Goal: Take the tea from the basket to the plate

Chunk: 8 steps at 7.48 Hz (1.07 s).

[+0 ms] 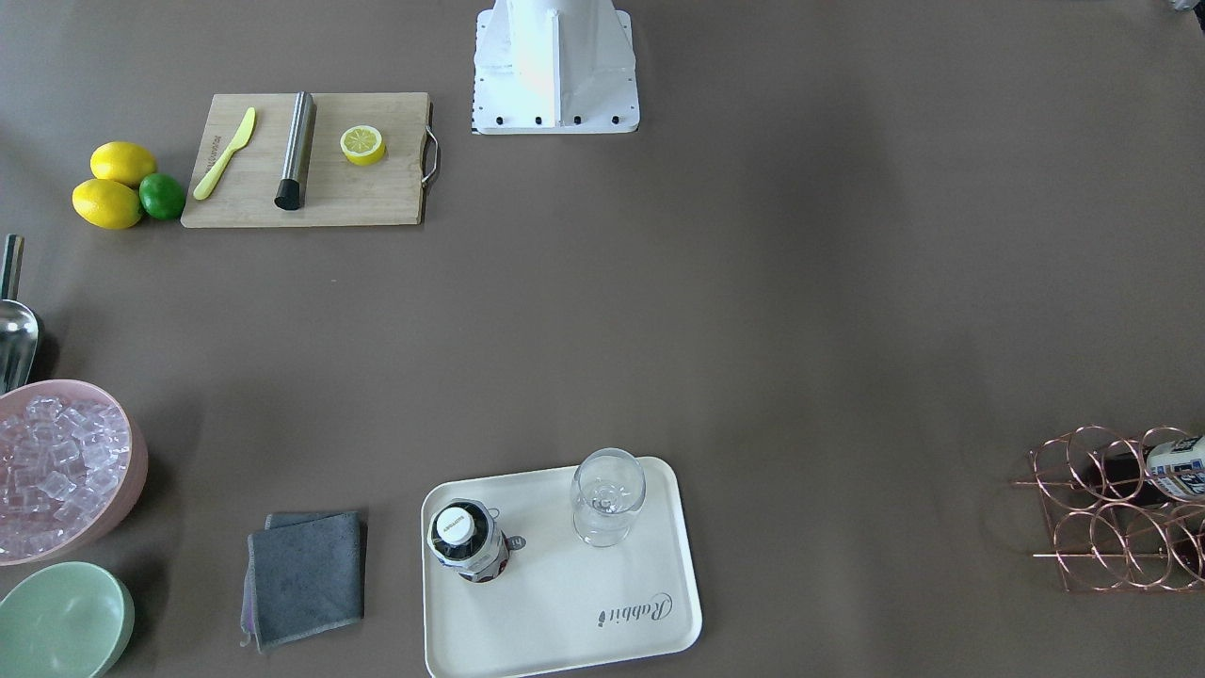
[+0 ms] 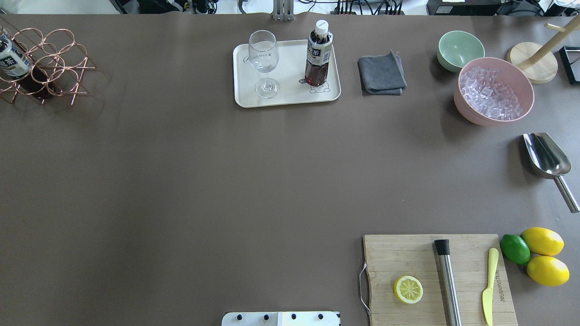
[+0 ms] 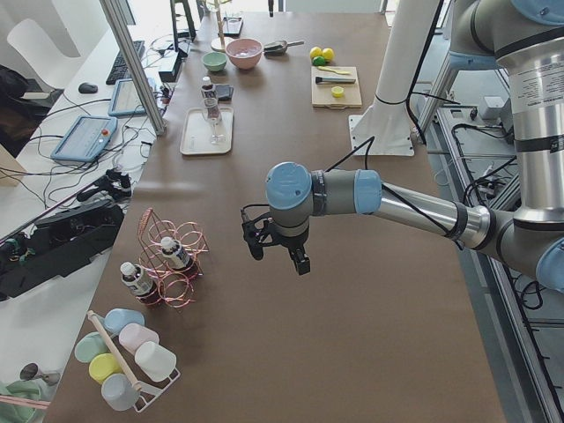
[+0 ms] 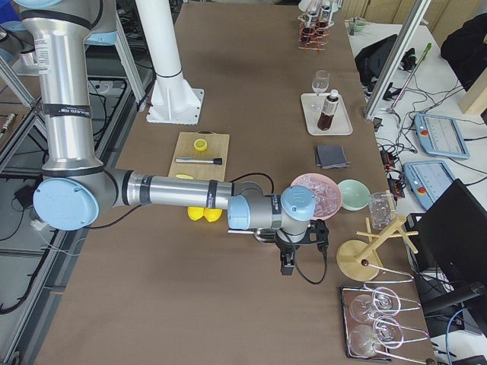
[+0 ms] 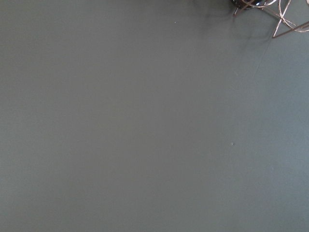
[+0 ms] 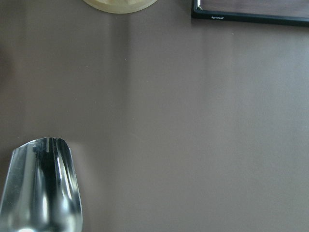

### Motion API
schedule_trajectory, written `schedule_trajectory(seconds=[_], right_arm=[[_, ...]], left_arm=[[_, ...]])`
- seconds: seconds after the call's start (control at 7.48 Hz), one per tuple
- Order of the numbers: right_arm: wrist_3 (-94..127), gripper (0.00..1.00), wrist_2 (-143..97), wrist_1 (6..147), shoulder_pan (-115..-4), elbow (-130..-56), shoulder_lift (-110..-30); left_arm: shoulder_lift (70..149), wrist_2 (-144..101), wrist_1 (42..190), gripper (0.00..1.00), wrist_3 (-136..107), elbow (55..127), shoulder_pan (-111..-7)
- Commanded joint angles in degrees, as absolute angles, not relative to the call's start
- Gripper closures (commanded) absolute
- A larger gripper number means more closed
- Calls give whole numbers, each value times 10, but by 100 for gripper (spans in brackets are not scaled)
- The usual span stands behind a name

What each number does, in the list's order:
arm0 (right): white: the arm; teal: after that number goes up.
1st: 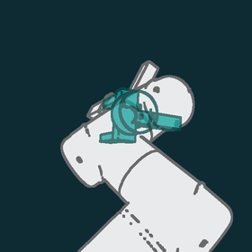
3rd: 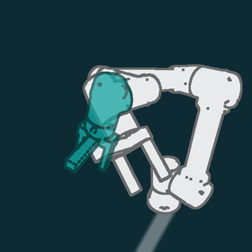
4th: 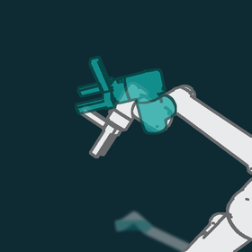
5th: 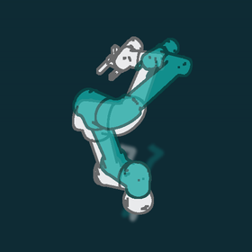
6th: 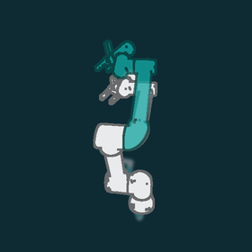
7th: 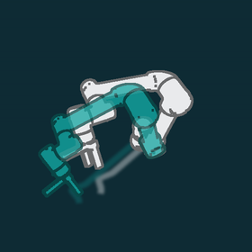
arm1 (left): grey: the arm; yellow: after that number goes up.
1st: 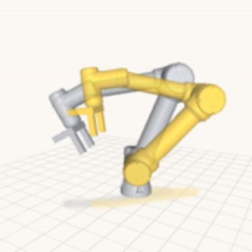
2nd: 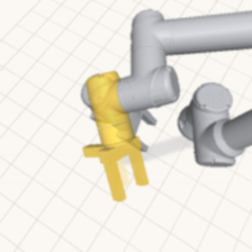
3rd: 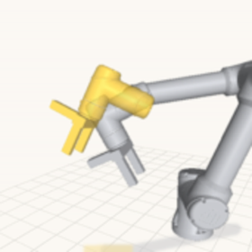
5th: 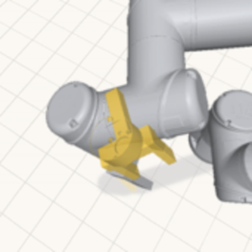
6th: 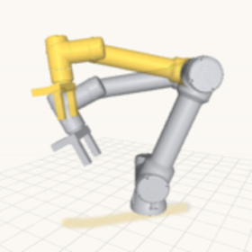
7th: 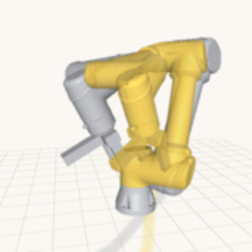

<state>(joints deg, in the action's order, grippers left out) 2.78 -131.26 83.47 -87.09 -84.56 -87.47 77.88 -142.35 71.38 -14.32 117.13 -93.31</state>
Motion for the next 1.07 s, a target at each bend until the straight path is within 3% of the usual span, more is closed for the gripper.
schedule_trajectory(seconds=[0.0, 0.94], right_arm=[[28, 0, -1319, 831, -886, -827, -876], [31, 0, -1321, 831, -887, -834, -875]], left_arm=[[786, -1384, 715, 2, -39, 1167, -937], [792, -1331, 715, 2, 82, 1156, -940]])
